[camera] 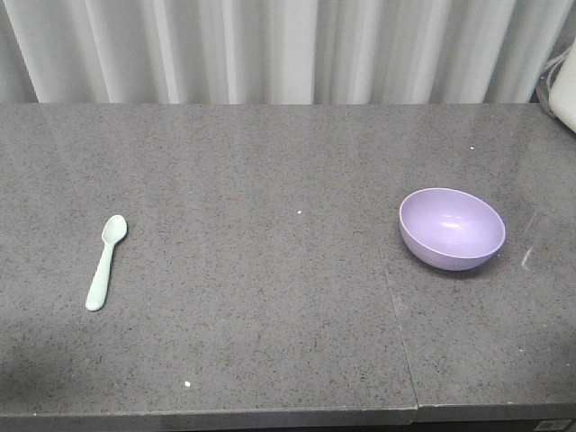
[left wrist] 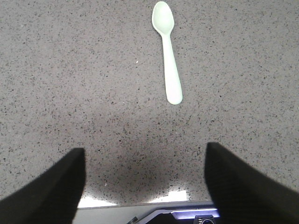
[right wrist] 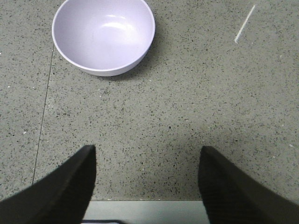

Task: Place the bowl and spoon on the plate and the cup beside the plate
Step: 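Grasp the white spoon handle with the left gripper and lift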

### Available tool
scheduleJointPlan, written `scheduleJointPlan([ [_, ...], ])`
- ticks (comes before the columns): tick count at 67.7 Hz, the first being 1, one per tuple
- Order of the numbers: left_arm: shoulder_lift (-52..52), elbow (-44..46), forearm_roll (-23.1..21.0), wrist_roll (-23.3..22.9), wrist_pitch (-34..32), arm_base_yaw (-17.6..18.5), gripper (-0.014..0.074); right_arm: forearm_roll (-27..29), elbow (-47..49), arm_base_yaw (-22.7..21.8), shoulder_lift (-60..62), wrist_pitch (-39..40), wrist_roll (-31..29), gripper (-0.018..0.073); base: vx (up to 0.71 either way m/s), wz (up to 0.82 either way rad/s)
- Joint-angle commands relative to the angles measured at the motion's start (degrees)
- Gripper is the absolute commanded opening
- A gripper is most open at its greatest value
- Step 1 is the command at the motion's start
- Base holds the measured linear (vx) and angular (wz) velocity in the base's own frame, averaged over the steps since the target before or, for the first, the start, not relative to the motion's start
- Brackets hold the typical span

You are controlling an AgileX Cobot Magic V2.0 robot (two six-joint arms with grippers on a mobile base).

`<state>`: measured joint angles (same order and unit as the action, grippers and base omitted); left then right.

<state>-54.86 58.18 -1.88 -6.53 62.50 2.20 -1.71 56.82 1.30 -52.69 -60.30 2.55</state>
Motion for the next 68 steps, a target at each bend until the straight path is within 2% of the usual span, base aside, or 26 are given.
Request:
scheduleJointPlan([
  [1, 0.37, 2.06, -0.51, -0.37, -2.89, 0.19, 0.0583, -0.45, 1.92, -0.41, 0.20, 2.61, -0.35, 0.0493, 0.00, 0.00],
  [12, 0.22, 2.06, -0.61, -0.37, -3.95, 0.34, 0.0571, -0.45, 1.92, -0.41, 0.20, 2.61, -0.35, 0.0493, 0.00, 0.00],
  [29, -5.05, 5.92, -3.90, 0.86, -3.85, 0.39, 0.0554, -0.45, 1.92, -0.41, 0.20, 2.68, -0.35, 0.0494, 0.00, 0.00],
  [36, -9.47, 9.46, -5.04, 2.24, -3.16, 0.67, 0.0554, -0.45, 1.92, -0.41, 0.20, 2.68, -0.35, 0.0494, 0.00, 0.00],
  [47, -18.25, 14.98, -4.78, 2.51, -1.89, 3.82, 0.0554, -0.45, 1.92, -0.41, 0.20, 2.68, -0.35, 0.0494, 0.00, 0.00],
  [68, -34.44, 24.39, -4.29, -1.64, -1.58, 5.32, 0.0554, -0.45, 1.92, -0.41, 0.20, 2.61, -0.35, 0.0494, 0.00, 0.00],
])
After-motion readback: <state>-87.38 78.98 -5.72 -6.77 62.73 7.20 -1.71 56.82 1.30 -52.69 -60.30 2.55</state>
